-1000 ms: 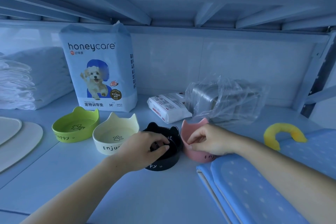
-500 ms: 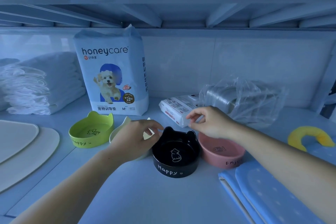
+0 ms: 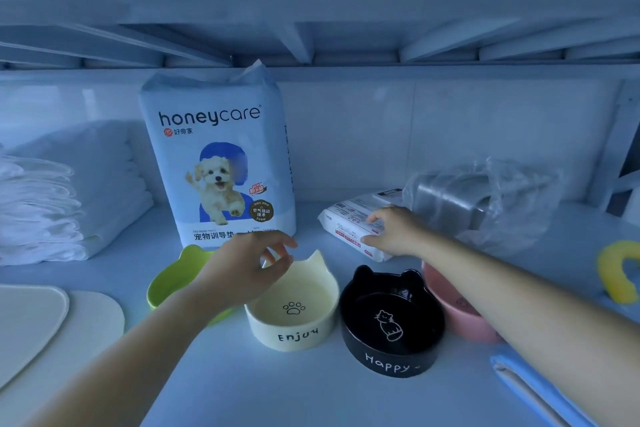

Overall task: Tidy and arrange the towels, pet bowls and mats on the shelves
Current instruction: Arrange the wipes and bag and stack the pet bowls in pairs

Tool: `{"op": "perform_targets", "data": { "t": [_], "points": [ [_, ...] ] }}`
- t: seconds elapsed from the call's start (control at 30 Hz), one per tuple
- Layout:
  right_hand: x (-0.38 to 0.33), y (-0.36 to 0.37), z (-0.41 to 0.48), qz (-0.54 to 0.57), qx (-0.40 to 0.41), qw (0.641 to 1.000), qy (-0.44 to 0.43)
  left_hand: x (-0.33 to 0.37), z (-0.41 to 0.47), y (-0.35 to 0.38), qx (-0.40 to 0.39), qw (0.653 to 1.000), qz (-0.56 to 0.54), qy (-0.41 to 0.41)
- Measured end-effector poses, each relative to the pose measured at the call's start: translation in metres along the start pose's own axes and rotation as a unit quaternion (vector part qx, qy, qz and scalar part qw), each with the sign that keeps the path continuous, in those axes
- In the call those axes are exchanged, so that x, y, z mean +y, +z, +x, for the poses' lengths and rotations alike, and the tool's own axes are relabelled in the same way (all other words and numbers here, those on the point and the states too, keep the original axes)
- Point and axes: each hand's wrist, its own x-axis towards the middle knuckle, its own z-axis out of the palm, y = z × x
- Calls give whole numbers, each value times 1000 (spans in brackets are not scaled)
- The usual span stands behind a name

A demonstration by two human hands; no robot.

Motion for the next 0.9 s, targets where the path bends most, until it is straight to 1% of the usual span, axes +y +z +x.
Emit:
{"op": "perform_targets", "data": {
  "t": [0.07, 0.23, 0.4, 0.63, 0.77, 0.9],
  "points": [
    [2, 6, 3, -16, -5, 1000, 20, -12, 2, -4, -8, 1000, 11, 4],
    [-5, 8, 10, -49, -4, 998, 40, -28, 15, -6, -13, 1000, -25, -7],
    [-5, 6, 20, -81, -20, 995, 62, -26, 30, -6, -18, 999, -43, 22],
    [-4, 10, 20, -102, -19, 993, 62, -32, 40, 2, -39, 996, -73, 27],
    [-9, 6, 19, -89, -25, 993, 70, -29, 48, 3, -44, 996, -71, 37],
    [-13, 4, 20, -12, -20, 994, 107, -29, 56, 1, -40, 995, -82, 40]
  ]
}}
